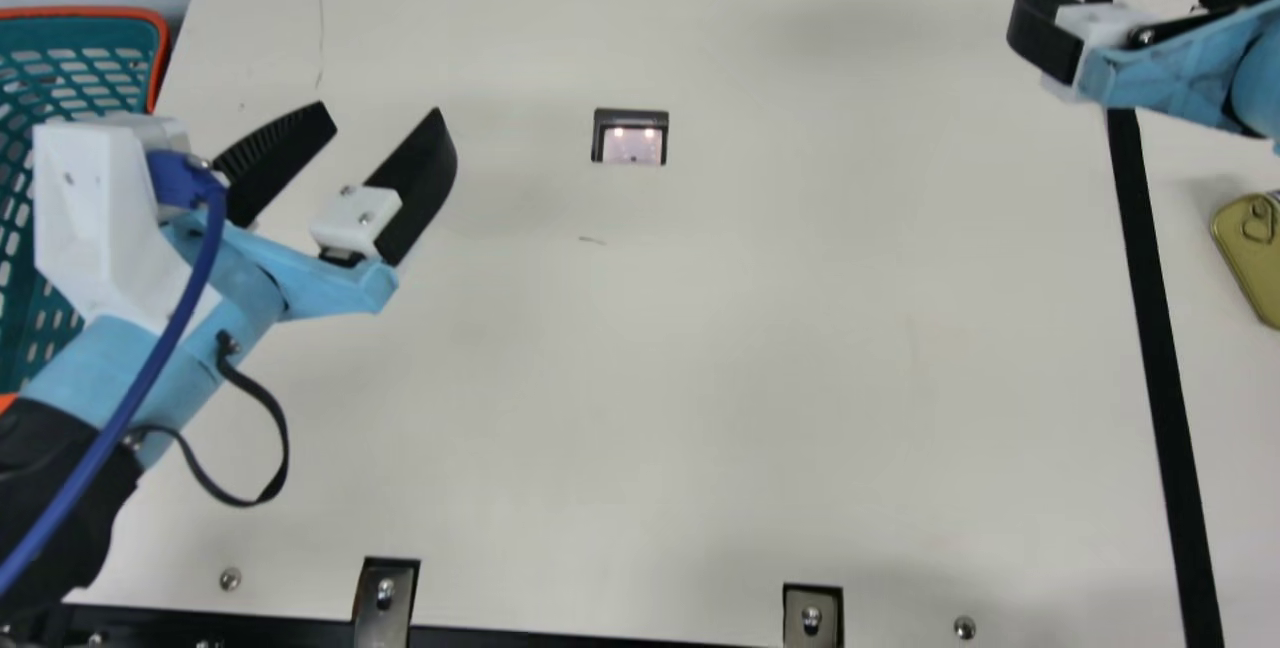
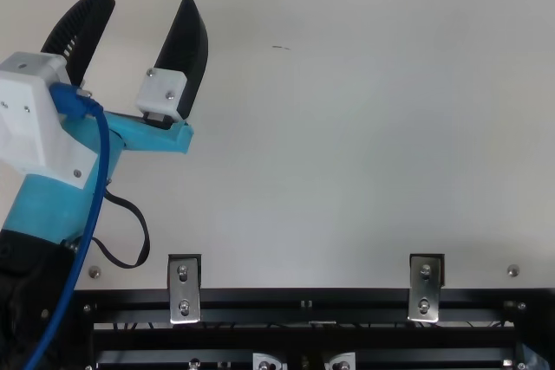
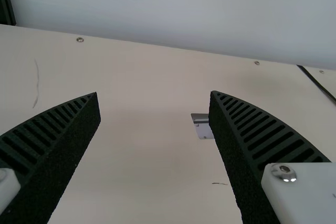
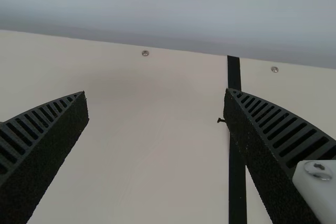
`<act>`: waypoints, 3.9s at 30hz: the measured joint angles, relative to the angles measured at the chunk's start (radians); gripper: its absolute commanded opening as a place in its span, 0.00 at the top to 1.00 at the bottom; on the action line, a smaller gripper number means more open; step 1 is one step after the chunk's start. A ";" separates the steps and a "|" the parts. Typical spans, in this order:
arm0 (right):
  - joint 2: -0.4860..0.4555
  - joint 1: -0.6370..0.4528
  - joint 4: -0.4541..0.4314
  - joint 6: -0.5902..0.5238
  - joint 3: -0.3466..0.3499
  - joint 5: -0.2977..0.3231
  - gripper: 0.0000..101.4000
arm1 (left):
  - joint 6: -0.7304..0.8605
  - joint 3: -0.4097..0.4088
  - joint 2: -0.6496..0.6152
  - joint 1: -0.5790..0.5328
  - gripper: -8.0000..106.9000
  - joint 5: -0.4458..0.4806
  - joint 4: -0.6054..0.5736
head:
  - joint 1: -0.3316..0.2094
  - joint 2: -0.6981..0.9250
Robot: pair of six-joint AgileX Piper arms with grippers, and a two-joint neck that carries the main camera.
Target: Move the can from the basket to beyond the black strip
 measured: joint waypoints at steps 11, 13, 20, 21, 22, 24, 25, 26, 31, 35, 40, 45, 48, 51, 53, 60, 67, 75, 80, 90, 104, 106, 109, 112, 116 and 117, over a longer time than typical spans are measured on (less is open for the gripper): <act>-0.032 0.055 -0.021 0.061 0.019 -0.032 0.00 | 0.000 0.000 0.000 0.000 0.15 0.000 0.000 | 0.015 -0.010; -0.038 0.063 -0.021 0.073 0.026 -0.038 0.00 | 0.000 0.000 0.000 0.000 0.15 0.000 0.000 | 0.015 -0.010; -0.079 0.102 -0.003 0.099 0.067 -0.068 0.00 | -0.014 0.000 0.002 0.000 0.15 0.000 0.014 | 0.015 -0.010; -0.085 0.105 -0.003 0.099 0.075 -0.070 0.00 | -0.016 0.000 0.002 0.002 0.15 0.000 0.020 | 0.015 -0.010; -0.095 0.110 0.001 0.104 0.084 -0.076 0.00 | -0.020 0.000 0.002 0.002 0.15 0.003 0.022 | 0.015 -0.010; -0.115 0.118 0.008 0.110 0.103 -0.088 0.00 | -0.022 0.000 0.000 0.006 0.15 0.012 0.034 | 0.015 -0.010; -0.127 0.121 0.009 0.112 0.115 -0.091 0.00 | -0.022 -0.002 -0.002 0.008 0.15 0.017 0.037 | 0.015 -0.010; -0.141 0.126 0.009 0.116 0.127 -0.095 0.00 | -0.020 -0.002 -0.005 0.013 0.15 0.021 0.043 | 0.015 -0.010; -0.215 0.141 0.005 0.132 0.192 -0.105 0.00 | 0.002 -0.008 -0.037 0.039 0.15 0.081 0.071 | 0.015 -0.010; -0.284 0.155 -0.008 0.153 0.247 -0.105 0.00 | 0.006 -0.012 -0.083 0.048 0.15 0.163 0.108 | 0.015 -0.010; -0.382 0.177 -0.040 0.185 0.318 -0.091 0.00 | -0.033 -0.007 -0.157 0.028 0.15 0.291 0.162 | 0.015 -0.010; -0.488 0.198 -0.087 0.233 0.387 -0.067 0.00 | -0.086 0.021 -0.234 0.006 0.15 0.428 0.193 | 0.015 -0.010; -0.551 0.205 -0.120 0.263 0.423 -0.052 0.00 | -0.103 0.040 -0.278 0.005 0.15 0.491 0.200 | 0.015 -0.010; -0.623 0.206 -0.163 0.298 0.461 -0.027 0.00 | -0.103 0.048 -0.293 0.005 0.15 0.526 0.199 | 0.020 -0.010; -0.667 0.205 -0.189 0.320 0.482 -0.015 0.00 | -0.105 0.046 -0.293 0.005 0.15 0.525 0.201 | 0.020 -0.010; -0.812 0.193 -0.257 0.373 0.537 0.064 0.00 | -0.105 0.046 -0.293 0.005 0.15 0.525 0.201 | 0.015 -0.010; -0.814 0.193 -0.259 0.373 0.537 0.067 0.00 | -0.109 0.044 -0.278 0.028 0.15 0.509 0.226 | 0.020 -0.010; -0.814 0.193 -0.259 0.373 0.537 0.067 0.00 | -0.097 0.094 -0.386 0.179 0.15 0.521 0.324 | 0.015 -0.010; -0.814 0.193 -0.259 0.373 0.537 0.067 0.00 | -0.107 0.148 -0.544 0.330 0.15 0.582 0.400 | 0.015 -0.010; -0.814 0.193 -0.259 0.373 0.537 0.067 0.00 | -0.165 0.176 -0.884 0.598 0.15 0.749 0.520 | 0.020 -0.010; -0.893 0.190 -0.296 0.406 0.567 0.074 0.00 | -0.164 0.176 -0.910 0.604 0.15 0.749 0.520 | 0.015 -0.010; -0.927 0.184 -0.301 0.413 0.587 0.080 0.00 | -0.164 0.176 -0.910 0.604 0.15 0.749 0.520 | 0.015 -0.010; -0.986 0.171 -0.303 0.424 0.623 0.104 0.00 | -0.164 0.176 -0.910 0.604 0.15 0.749 0.520 | 0.015 -0.010; -1.054 0.157 -0.306 0.426 0.665 0.131 0.00 | -0.164 0.176 -0.910 0.604 0.15 0.749 0.520 | 0.020 -0.010; -1.132 0.141 -0.307 0.427 0.720 0.176 0.00 | -0.164 0.176 -0.910 0.604 0.15 0.749 0.520 | 0.015 -0.010; -1.140 0.141 -0.308 0.427 0.724 0.182 0.00 | -0.164 0.176 -0.910 0.604 0.15 0.749 0.520 | 0.015 -0.010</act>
